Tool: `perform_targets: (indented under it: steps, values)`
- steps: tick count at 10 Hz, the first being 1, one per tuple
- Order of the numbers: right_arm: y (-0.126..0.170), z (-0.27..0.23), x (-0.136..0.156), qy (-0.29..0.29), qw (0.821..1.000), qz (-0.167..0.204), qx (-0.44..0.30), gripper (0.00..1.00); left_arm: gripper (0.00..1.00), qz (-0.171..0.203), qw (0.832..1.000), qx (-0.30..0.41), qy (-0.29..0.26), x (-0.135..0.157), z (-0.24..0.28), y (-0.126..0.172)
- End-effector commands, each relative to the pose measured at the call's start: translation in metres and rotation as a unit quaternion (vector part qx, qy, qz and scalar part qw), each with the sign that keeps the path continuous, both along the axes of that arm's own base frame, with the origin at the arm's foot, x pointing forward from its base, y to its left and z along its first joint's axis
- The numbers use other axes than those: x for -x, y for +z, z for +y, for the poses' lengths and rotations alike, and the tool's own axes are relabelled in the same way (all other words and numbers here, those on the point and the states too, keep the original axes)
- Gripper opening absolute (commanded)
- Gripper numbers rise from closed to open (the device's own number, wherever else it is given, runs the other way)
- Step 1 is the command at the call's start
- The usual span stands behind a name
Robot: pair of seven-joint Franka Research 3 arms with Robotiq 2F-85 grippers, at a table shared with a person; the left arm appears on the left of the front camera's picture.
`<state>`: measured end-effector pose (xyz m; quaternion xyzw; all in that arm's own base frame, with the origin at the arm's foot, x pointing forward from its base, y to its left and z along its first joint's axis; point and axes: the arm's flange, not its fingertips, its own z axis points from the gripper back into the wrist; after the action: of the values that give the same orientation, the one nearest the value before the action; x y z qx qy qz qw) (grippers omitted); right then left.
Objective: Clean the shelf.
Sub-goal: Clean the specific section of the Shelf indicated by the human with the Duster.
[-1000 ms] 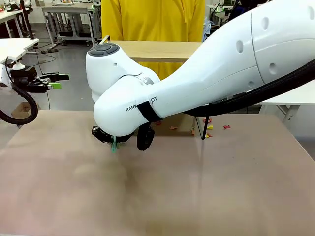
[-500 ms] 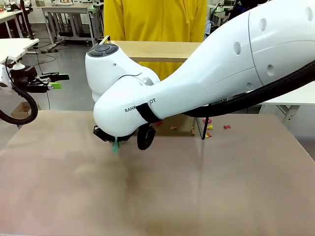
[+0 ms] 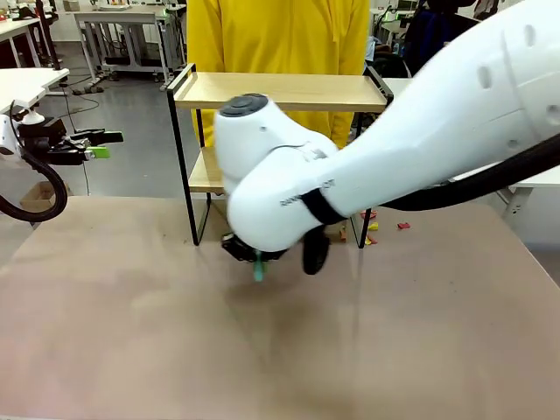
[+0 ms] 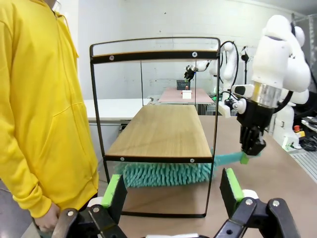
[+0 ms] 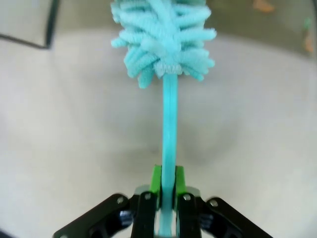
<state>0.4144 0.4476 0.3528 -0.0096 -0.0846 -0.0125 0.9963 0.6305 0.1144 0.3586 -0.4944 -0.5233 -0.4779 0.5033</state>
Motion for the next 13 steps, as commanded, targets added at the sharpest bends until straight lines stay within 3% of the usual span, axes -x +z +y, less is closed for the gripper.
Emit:
perform_targets:
  steps: [1,3,7,9,10,13]
  values:
    - [0.011,-0.056,0.019,-0.012,1.000,0.004,-0.026,0.13,1.00,-0.005,1.000,0.001,0.002,0.002,0.000,0.002]
    - [0.017,-0.105,0.025,-0.006,0.999,0.015,-0.035,0.13,1.00,-0.005,1.000,0.001,0.002,0.002,0.000,0.002]
    - [0.018,-0.181,0.040,-0.053,0.998,0.017,0.006,0.13,1.00,-0.005,1.000,0.001,0.002,0.002,0.000,0.002]
    - [0.028,-0.190,0.047,-0.066,0.998,-0.017,0.000,0.13,1.00,-0.005,1.000,0.001,0.002,0.002,0.000,0.002]
    - [0.014,-0.183,0.036,-0.060,0.998,0.014,0.007,0.13,1.00,-0.005,1.000,0.001,0.002,0.002,0.000,0.002]
    - [0.014,-0.183,0.036,-0.060,0.998,0.014,0.007,0.13,1.00,-0.005,1.000,0.001,0.002,0.002,0.000,0.002]
